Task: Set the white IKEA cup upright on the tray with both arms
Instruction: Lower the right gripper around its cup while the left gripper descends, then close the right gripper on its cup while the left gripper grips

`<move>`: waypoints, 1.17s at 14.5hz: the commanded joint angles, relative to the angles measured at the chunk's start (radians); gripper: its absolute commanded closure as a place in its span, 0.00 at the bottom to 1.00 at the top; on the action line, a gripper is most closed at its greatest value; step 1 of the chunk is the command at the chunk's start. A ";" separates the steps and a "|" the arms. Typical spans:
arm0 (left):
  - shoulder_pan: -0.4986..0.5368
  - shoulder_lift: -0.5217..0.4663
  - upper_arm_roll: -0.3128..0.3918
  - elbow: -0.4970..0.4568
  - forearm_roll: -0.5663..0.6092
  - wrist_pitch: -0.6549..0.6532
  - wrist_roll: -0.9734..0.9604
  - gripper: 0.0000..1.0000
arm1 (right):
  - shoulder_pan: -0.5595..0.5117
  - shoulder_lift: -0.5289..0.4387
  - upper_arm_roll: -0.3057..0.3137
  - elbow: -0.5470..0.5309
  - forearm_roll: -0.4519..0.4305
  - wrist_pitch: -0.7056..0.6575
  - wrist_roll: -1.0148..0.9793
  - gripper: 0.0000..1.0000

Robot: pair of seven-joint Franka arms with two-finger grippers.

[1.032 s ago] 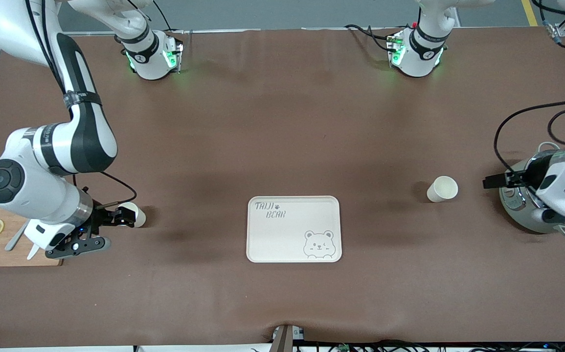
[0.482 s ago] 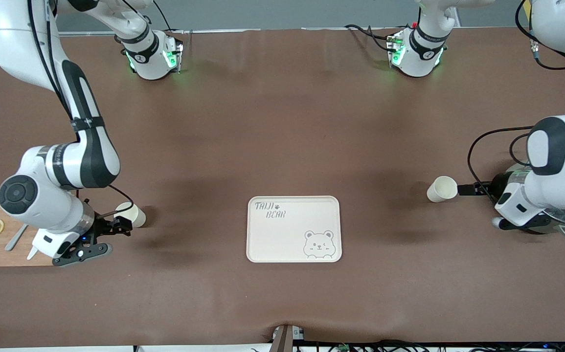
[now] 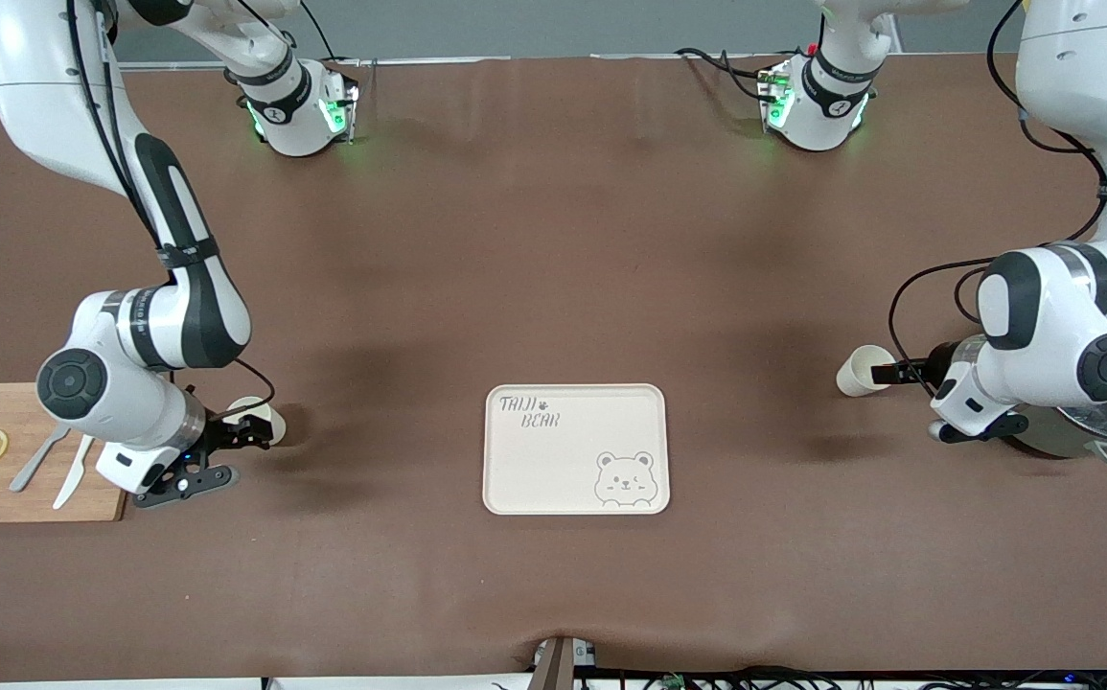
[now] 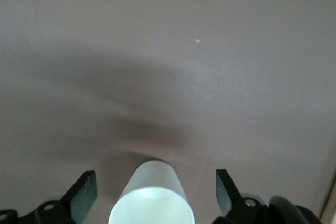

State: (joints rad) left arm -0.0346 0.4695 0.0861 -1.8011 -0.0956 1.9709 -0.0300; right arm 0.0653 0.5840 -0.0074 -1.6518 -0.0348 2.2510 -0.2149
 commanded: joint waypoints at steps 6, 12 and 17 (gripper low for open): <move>0.027 0.017 0.001 -0.023 -0.010 0.037 0.047 0.03 | -0.001 -0.136 0.012 -0.146 0.006 -0.002 -0.015 0.00; 0.025 0.032 0.000 -0.023 -0.010 0.039 0.047 0.43 | 0.014 -0.127 0.026 -0.171 0.029 0.039 -0.006 0.00; 0.024 0.034 0.000 -0.021 -0.012 0.039 0.047 0.70 | 0.018 -0.107 0.026 -0.218 0.029 0.143 -0.014 0.00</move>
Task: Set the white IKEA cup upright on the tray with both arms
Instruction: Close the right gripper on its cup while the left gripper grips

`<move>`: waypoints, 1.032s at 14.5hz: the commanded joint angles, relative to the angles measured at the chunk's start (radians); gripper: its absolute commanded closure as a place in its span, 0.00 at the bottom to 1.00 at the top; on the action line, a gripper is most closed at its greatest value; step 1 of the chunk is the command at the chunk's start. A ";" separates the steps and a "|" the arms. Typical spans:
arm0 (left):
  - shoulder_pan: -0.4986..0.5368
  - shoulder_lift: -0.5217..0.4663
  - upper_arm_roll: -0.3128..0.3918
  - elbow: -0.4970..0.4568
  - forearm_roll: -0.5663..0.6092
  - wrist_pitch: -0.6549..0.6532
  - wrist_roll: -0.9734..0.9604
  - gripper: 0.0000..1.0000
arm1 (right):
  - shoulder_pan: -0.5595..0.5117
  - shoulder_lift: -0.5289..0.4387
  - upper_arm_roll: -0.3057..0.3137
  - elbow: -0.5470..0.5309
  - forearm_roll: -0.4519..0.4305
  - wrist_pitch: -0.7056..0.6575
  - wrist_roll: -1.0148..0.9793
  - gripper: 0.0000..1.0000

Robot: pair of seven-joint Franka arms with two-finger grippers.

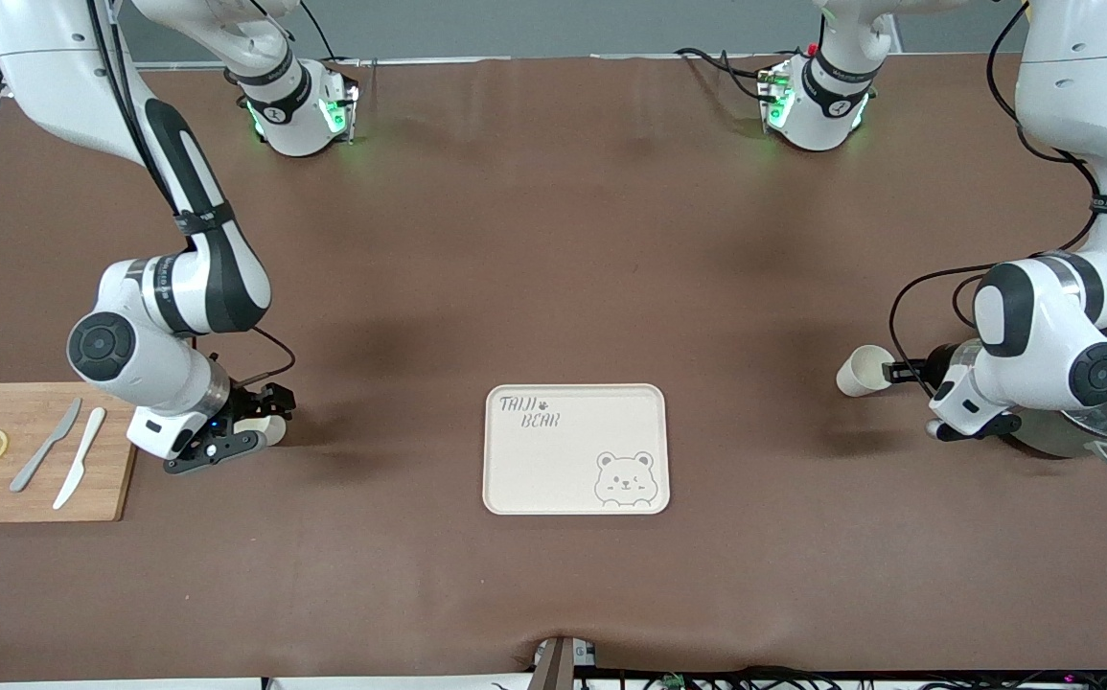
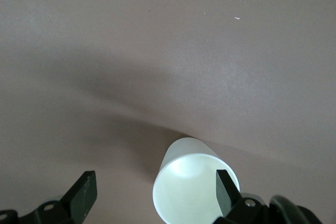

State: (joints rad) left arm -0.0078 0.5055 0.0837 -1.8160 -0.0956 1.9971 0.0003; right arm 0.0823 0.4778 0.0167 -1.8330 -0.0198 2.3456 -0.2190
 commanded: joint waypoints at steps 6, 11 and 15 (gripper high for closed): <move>-0.006 -0.002 0.002 0.001 -0.012 0.011 0.017 1.00 | 0.002 0.042 0.002 -0.038 0.012 0.081 -0.013 0.00; -0.011 -0.007 0.002 0.006 -0.012 0.009 0.021 1.00 | 0.002 0.078 0.002 -0.038 0.012 0.118 -0.013 0.00; -0.012 -0.041 0.001 0.018 -0.012 -0.004 0.018 1.00 | 0.002 0.076 0.002 -0.037 0.012 0.115 -0.013 0.23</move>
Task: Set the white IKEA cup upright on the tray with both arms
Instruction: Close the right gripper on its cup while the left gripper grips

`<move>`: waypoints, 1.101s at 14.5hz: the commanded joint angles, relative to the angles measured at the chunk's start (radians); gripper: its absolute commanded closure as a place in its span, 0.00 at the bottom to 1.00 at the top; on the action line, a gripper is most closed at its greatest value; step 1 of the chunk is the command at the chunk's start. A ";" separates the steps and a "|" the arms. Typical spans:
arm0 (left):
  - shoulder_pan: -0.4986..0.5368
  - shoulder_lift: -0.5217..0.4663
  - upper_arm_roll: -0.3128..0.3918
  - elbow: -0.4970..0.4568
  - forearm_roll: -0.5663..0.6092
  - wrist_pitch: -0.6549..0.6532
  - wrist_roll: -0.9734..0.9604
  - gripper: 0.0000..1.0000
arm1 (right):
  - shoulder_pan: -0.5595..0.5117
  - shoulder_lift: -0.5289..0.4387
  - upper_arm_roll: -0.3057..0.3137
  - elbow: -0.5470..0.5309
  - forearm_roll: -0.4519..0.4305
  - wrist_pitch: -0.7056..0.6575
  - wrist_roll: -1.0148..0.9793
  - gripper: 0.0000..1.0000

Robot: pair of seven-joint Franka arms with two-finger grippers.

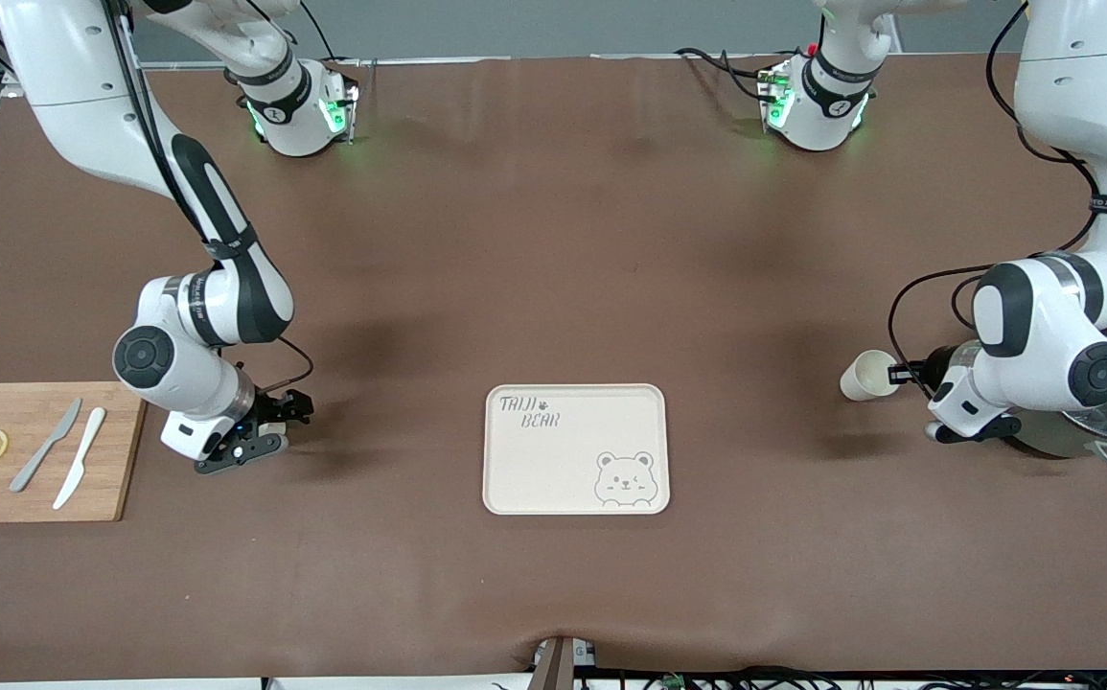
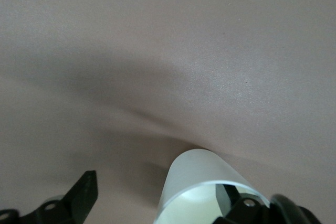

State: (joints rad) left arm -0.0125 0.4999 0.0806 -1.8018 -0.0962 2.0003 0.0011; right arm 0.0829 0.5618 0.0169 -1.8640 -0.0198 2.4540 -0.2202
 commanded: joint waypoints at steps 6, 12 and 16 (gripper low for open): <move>-0.027 -0.109 -0.002 0.031 -0.011 -0.035 -0.003 1.00 | 0.001 -0.011 0.001 0.000 0.012 -0.007 -0.010 0.93; -0.049 -0.109 -0.091 0.116 -0.023 -0.109 -0.215 1.00 | -0.003 -0.014 0.001 0.006 0.012 -0.023 -0.007 1.00; -0.067 -0.060 -0.171 0.197 -0.025 -0.107 -0.403 1.00 | -0.003 -0.017 0.001 0.006 0.012 -0.024 -0.004 1.00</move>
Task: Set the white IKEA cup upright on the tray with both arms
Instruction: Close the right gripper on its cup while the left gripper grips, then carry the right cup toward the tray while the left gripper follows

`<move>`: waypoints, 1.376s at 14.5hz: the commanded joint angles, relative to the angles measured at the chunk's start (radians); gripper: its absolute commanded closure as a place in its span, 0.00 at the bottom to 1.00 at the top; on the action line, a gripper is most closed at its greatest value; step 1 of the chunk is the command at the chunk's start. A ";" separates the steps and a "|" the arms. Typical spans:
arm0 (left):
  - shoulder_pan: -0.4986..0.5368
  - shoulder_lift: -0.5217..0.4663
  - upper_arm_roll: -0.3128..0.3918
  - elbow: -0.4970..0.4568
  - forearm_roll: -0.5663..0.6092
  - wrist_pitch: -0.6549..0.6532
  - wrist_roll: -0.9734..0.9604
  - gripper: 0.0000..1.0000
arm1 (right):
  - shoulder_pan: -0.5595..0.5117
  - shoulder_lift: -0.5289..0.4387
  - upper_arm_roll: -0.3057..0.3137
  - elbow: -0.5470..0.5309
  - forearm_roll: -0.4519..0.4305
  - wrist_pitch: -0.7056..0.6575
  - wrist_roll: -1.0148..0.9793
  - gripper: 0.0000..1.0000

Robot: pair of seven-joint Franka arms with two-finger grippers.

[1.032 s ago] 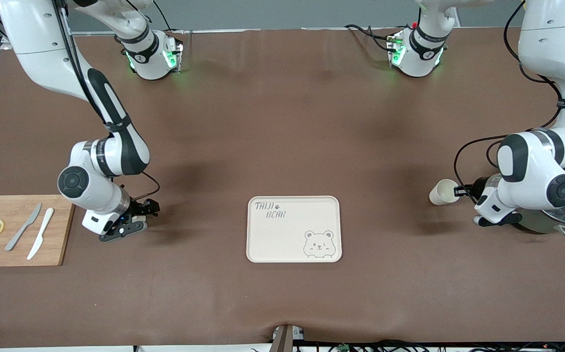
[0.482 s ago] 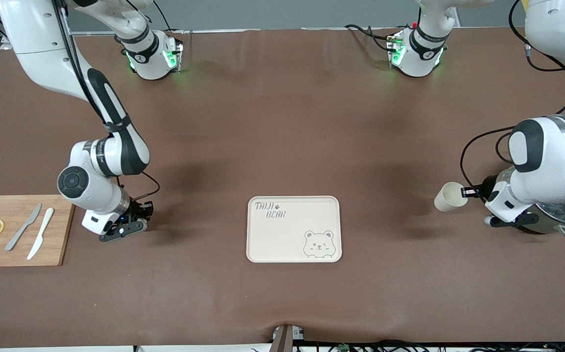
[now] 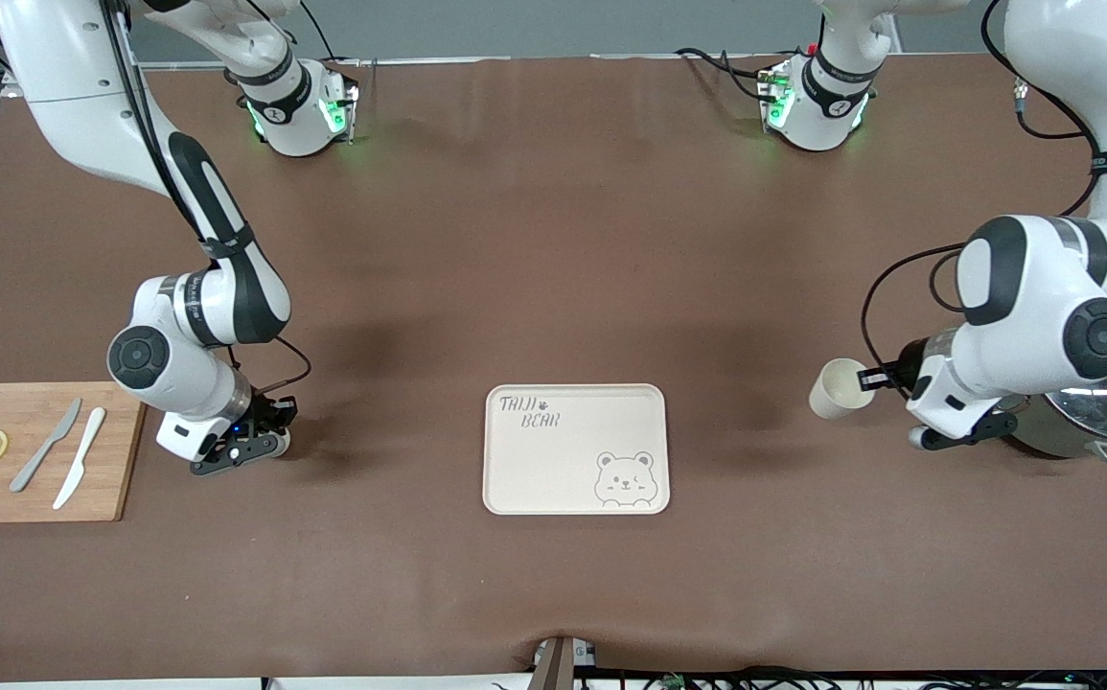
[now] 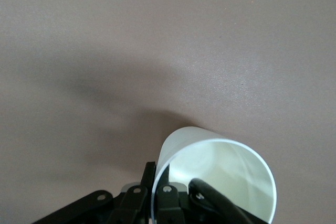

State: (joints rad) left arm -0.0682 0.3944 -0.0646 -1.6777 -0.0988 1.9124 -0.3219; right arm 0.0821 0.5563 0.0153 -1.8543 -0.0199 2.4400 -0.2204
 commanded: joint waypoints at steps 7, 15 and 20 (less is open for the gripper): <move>-0.091 0.173 -0.070 0.185 -0.071 -0.003 -0.279 1.00 | 0.011 -0.015 0.005 0.182 0.087 -0.273 0.036 1.00; -0.183 0.264 -0.072 0.246 -0.113 0.126 -0.448 1.00 | 0.205 -0.024 0.006 0.348 0.127 -0.426 0.566 1.00; -0.219 0.311 -0.070 0.311 -0.119 0.163 -0.525 1.00 | 0.350 -0.015 0.003 0.377 0.193 -0.404 0.883 1.00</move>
State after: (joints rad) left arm -0.2706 0.6730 -0.1409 -1.4171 -0.1907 2.0620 -0.8196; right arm 0.3888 0.5355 0.0301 -1.5070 0.1404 2.0396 0.5719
